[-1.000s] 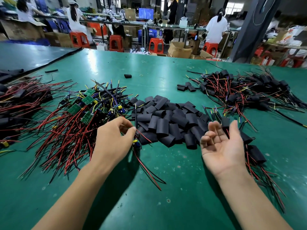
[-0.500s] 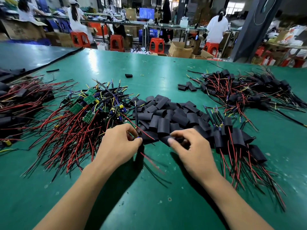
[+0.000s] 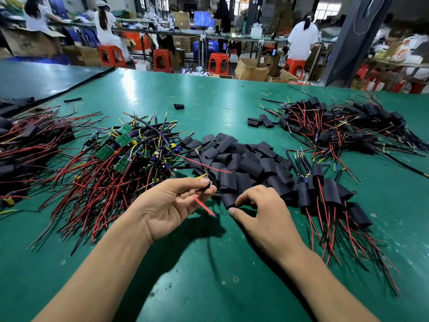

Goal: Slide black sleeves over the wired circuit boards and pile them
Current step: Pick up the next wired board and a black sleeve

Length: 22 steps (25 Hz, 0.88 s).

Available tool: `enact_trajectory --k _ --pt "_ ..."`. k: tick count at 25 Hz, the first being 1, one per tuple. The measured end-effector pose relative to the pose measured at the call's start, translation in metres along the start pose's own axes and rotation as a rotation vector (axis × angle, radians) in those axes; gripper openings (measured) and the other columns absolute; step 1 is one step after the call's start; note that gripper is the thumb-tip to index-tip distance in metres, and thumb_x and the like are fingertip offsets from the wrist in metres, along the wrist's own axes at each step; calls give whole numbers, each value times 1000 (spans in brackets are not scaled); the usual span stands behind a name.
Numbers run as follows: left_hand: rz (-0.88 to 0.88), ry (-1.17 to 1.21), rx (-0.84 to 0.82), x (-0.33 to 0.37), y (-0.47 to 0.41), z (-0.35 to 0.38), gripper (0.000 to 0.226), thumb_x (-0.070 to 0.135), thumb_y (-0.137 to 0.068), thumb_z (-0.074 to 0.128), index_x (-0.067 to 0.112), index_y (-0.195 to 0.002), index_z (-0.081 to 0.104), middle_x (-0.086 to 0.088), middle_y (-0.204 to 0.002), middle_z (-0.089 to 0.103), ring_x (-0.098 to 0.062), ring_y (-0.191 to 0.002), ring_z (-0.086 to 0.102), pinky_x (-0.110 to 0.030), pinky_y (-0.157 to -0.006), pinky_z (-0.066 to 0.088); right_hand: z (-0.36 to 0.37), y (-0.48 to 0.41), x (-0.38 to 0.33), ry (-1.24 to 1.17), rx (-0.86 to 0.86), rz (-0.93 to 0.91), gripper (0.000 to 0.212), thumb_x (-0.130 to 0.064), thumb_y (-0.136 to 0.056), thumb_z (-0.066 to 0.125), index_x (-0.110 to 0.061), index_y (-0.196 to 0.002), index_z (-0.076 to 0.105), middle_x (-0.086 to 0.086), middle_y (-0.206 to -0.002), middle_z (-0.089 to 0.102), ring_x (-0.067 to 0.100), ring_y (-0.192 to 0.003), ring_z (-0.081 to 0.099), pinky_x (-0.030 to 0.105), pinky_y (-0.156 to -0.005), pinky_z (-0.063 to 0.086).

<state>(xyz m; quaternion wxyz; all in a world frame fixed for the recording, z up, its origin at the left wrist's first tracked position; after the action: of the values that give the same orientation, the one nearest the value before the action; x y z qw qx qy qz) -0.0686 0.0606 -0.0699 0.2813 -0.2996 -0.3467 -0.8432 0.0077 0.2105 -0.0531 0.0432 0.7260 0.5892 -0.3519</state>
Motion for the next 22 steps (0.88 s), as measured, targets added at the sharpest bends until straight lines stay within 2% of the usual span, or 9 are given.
enact_trajectory --k 3,5,7,8,10,13,17,19,22 --pt "-31 -44 -112 -9 4 16 18 -6 -56 72 -3 -73 76 -19 -77 71 -22 -63 73 -21 -56 59 -3 0 -1 26 28 30 20 -43 -77 77 -32 -84 61 -16 -87 59 11 -90 53 33 -81 47" --pt "-28 -134 -190 -16 6 27 16 -6 -61 71 1 -74 77 -18 -79 71 -23 -67 73 -22 -60 59 -3 0 -3 18 10 25 29 -43 -78 75 -31 -103 66 -13 -97 59 12 -93 56 34 -83 49" --pt "-24 -256 -217 -25 7 31 22 -5 -63 74 3 -84 75 -16 -85 72 -24 -67 73 -26 -61 59 5 1 -6 23 -71 7 43 -41 -82 73 -31 -123 65 -9 -106 55 15 -97 57 35 -85 50" --pt "-14 -329 -218 -27 7 32 30 -3 -63 78 4 -91 73 -14 -89 72 -23 -66 71 -27 -58 58 9 2 -8 57 -111 -13 43 -42 -84 71 -29 -124 65 -7 -106 52 18 -97 56 36 -84 49" --pt "20 -434 -228 -28 6 33 45 2 -62 85 8 -105 69 -10 -99 73 -16 -62 66 -22 -52 52 17 4 -13 172 -157 -61 37 -47 -86 67 -24 -114 66 -4 -103 47 23 -97 54 38 -83 47" --pt "98 -392 -221 -19 6 34 54 5 -61 85 10 -113 69 -7 -105 74 -8 -60 56 -19 -51 38 15 4 -11 177 -150 -45 36 -52 -86 65 -27 -112 67 -5 -100 46 21 -99 52 36 -85 46" --pt "236 -184 -116 6 4 25 41 1 -66 72 11 -105 65 -8 -93 74 -11 -51 59 -18 -47 50 5 3 -9 55 -54 -7 24 -46 -79 74 -28 -93 66 -9 -96 54 17 -97 53 33 -86 46" --pt "279 -107 -75 15 3 16 40 1 -66 70 12 -103 61 -10 -87 73 -17 -55 65 -21 -50 55 4 1 -5 55 -53 27 20 -41 -78 76 -28 -88 65 -9 -92 59 17 -94 54 33 -85 46" --pt "334 -49 -18 27 2 2 29 3 -75 68 13 -100 57 -12 -84 71 -26 -69 73 -27 -59 60 0 0 3 17 -76 87 16 -33 -78 76 -33 -90 64 -13 -93 64 11 -93 58 26 -85 47"
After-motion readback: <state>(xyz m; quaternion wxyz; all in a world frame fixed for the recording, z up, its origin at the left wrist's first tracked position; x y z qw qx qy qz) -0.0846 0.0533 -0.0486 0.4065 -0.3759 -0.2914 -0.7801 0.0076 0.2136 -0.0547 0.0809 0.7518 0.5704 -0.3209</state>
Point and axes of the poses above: each hand's wrist, its own y-axis away from the middle knuckle, its own z-axis out of the palm, x = y × z, the point moved 10 cm from there along -y, towards the middle knuckle
